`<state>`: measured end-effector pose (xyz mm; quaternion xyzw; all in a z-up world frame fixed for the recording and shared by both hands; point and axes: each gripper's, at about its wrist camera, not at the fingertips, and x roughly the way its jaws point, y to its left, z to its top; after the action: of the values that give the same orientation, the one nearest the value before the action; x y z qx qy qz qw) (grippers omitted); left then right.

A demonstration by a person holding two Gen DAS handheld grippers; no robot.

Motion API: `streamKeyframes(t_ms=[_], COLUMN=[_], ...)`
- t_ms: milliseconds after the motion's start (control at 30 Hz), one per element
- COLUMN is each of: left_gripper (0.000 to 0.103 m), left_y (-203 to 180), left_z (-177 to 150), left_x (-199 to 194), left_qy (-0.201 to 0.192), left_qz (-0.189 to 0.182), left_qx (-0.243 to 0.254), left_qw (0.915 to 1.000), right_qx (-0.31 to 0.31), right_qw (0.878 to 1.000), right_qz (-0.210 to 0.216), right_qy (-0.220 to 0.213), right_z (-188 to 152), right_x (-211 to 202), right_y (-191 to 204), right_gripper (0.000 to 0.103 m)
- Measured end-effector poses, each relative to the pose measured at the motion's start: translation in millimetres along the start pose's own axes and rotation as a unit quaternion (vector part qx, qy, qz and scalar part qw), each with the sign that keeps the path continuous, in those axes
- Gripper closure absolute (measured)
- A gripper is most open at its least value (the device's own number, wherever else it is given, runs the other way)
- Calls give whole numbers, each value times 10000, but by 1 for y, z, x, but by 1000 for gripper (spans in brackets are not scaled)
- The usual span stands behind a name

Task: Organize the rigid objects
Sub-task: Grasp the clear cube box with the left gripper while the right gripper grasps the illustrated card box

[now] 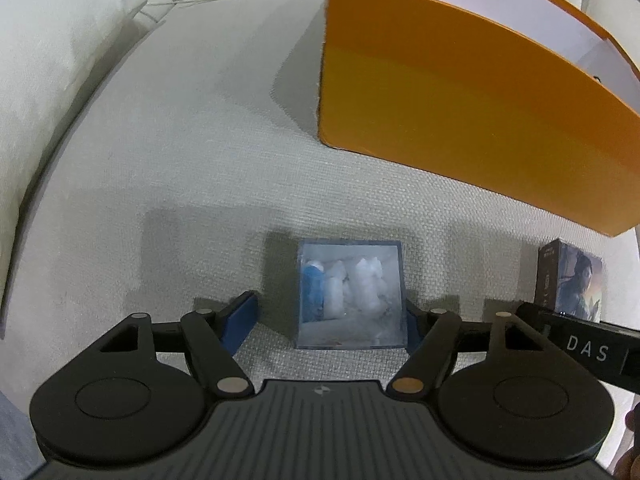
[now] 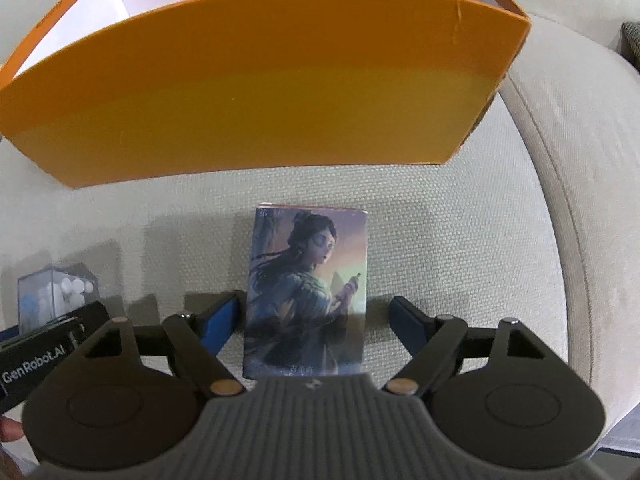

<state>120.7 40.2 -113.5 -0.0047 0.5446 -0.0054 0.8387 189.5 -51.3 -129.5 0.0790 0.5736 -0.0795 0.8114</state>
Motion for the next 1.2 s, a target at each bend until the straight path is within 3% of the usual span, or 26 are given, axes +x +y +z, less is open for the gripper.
streamKeyframes(t_ms=[433,500,600,700,767,833,1200], left_gripper=[20,25,46,50,50,50,50], left_y=[-6,-6,-8,-11,-11,-11,-5], left_z=[-4,-4,-4,-5,-5,-5,-2], left_x=[-4,-5,-8,-9,-9,-11,-15], left_qy=[-38,-34,-65,-86,-119,-126,-147], left_qz=[35,-21,-146,-121,-139,-154,-328], left_qx=[102,95,163,220,186,172,145], left_qw=[9999,9999,9997,9996,9997,9997,9992], right_qx=[-87,-95,-121,-144,-155,-119,-61], right_qw=[9999,9999,9999,9999,9998,9997,9988], right_qz=[20,12,27,51,81,202,459], right_qy=[54,54,41,21,-37,-99,-163], right_z=[4,4,2,1,1,1,-2], right_x=[-10,-8,1,0,-3,-7,-16], right_y=[4,5,1,0,-2,-5,-20], right_gripper=[13,13,14,17,26,43,44])
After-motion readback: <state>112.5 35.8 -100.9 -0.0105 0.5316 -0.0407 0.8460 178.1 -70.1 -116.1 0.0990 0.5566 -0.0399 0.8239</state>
